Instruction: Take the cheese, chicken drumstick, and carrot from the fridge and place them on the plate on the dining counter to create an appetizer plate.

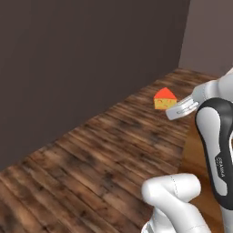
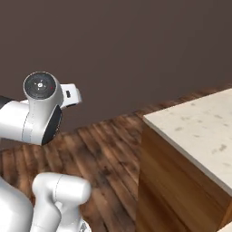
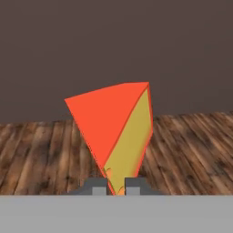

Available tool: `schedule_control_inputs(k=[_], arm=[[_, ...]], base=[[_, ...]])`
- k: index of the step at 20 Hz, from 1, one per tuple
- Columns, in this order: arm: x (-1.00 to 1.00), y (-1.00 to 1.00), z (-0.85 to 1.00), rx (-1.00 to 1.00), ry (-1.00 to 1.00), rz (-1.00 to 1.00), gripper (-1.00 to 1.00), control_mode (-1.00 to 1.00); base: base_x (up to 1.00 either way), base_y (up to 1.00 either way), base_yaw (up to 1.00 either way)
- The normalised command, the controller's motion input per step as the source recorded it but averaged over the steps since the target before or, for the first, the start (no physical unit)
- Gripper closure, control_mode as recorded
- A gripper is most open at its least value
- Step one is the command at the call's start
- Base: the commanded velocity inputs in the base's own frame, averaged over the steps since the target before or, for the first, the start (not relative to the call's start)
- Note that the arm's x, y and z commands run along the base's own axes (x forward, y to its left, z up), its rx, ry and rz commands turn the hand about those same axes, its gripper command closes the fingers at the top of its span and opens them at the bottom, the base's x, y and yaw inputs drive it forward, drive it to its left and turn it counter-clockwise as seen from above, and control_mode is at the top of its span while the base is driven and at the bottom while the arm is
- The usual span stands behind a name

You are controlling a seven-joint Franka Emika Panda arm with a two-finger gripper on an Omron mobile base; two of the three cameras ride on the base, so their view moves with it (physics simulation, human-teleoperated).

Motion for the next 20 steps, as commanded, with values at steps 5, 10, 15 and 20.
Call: schedule_control_inputs(k=[5,10,15,20], arm=[[0.00,0.00,0.00,0.00,0.00,0.00,1.00,1.00],[0.00,0.00,0.00,0.00,0.00,0.00,1.00,1.00],[0.00,0.00,0.00,0.00,0.00,0.00,1.00,1.00],[0.00,0.00,0.00,0.00,0.00,0.00,1.00,1.00]], base=[[0.61,0.72,-0.45],[0.62,0.65,-0.44],[0.60,0.60,-0.45],[0.63,0.57,-0.45]])
